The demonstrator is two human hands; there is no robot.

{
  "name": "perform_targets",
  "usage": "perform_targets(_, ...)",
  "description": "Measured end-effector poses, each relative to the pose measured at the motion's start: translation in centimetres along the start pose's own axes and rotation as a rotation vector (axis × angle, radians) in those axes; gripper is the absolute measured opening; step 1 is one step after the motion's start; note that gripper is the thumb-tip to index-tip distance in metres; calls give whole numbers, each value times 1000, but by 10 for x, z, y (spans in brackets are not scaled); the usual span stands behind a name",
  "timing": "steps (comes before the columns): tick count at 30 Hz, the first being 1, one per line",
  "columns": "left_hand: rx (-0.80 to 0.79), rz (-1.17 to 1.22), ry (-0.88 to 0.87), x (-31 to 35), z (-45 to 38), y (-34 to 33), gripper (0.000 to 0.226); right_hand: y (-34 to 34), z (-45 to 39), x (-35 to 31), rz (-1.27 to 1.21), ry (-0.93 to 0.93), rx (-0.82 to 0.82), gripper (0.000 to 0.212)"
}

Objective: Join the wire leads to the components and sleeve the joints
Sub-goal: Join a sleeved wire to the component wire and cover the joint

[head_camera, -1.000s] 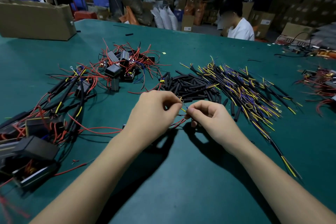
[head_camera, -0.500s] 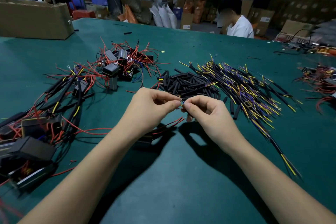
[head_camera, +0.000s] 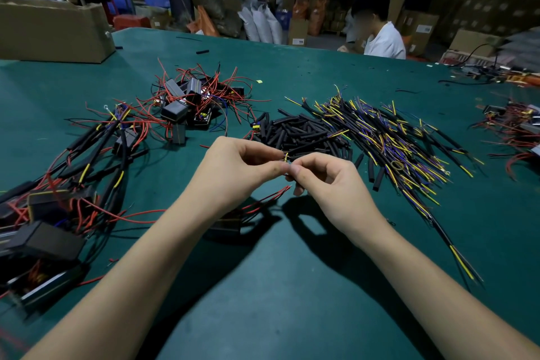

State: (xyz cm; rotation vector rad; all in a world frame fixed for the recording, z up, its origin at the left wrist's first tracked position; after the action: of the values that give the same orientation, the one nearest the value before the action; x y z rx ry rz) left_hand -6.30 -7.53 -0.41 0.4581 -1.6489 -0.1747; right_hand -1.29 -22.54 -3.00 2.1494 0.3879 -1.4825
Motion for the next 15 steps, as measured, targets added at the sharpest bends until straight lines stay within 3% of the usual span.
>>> perform_targets(10, 19, -56, -17, 2, -1, 1, 7, -1, 0, 1, 28, -7, 6, 13)
perform_targets(15, 11, -16, -24, 2, 0, 0, 12, -3, 1, -1, 58, -7, 19, 16)
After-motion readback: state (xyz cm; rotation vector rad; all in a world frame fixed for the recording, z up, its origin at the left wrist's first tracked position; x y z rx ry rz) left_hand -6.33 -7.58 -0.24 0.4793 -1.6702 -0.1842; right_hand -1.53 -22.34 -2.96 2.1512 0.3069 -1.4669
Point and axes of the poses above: each hand's wrist, its own z-axis away from the middle knuckle, its own y-axis out of the back of the hand, x = y × z, the point moved 1 cm from there along -z, towards the middle knuckle, and after that the axes turned 7 degrees about -x, right-handed, at the moved point
